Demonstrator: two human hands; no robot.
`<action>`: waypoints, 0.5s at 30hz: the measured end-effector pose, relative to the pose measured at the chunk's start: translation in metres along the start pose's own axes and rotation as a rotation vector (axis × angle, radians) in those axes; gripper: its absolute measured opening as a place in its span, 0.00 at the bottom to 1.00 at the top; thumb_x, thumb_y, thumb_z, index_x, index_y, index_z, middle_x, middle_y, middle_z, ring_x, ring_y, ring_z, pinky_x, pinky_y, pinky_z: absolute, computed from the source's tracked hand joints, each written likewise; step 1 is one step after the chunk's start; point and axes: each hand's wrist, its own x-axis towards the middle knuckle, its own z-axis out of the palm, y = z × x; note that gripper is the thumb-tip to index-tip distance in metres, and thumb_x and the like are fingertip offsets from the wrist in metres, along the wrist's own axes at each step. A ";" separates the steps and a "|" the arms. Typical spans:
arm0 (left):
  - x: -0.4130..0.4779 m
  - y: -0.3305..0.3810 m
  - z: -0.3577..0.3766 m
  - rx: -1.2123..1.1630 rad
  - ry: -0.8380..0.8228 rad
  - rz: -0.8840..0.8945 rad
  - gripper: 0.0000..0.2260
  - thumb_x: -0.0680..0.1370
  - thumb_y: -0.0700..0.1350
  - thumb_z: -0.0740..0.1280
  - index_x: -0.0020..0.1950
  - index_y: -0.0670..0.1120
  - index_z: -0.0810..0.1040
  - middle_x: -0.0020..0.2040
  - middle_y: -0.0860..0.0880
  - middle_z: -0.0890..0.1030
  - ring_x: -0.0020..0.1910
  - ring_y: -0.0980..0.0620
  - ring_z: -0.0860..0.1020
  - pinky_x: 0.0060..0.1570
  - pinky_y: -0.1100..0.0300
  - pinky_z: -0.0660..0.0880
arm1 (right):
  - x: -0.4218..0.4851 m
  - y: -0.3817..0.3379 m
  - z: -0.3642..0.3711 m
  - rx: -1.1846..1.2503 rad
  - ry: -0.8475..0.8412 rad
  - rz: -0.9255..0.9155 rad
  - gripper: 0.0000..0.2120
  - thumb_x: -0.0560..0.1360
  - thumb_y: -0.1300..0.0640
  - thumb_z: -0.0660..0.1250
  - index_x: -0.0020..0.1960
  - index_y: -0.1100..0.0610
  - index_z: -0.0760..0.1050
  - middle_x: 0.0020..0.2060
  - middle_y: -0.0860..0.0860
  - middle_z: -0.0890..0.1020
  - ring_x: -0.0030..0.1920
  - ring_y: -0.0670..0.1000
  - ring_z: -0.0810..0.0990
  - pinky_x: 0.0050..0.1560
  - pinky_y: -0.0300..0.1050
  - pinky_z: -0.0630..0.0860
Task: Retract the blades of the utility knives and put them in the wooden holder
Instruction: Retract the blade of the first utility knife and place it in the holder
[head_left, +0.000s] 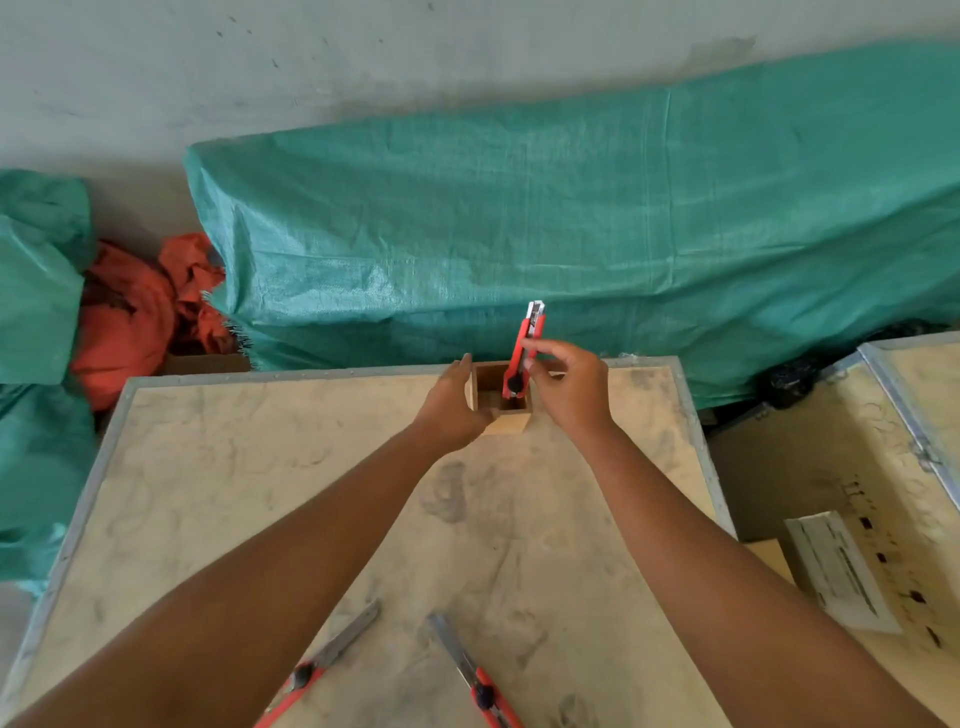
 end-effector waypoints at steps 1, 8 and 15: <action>0.006 -0.003 0.005 -0.001 -0.019 -0.004 0.38 0.75 0.43 0.72 0.80 0.45 0.54 0.78 0.46 0.64 0.76 0.46 0.63 0.68 0.59 0.64 | 0.001 0.006 0.005 -0.014 -0.006 0.000 0.12 0.75 0.65 0.73 0.57 0.55 0.86 0.51 0.50 0.88 0.45 0.45 0.85 0.47 0.28 0.78; 0.018 -0.025 0.020 -0.059 0.027 -0.014 0.37 0.75 0.39 0.70 0.80 0.50 0.55 0.69 0.46 0.75 0.67 0.46 0.74 0.56 0.55 0.77 | -0.007 0.032 0.024 -0.052 -0.004 -0.044 0.15 0.73 0.69 0.73 0.57 0.57 0.85 0.51 0.54 0.88 0.50 0.52 0.85 0.50 0.49 0.84; 0.009 -0.019 0.016 -0.126 0.047 -0.023 0.33 0.75 0.38 0.70 0.77 0.51 0.62 0.66 0.50 0.77 0.67 0.47 0.75 0.57 0.51 0.78 | -0.017 0.028 0.017 -0.054 -0.007 -0.030 0.15 0.74 0.71 0.71 0.59 0.59 0.84 0.55 0.56 0.87 0.55 0.53 0.85 0.60 0.51 0.82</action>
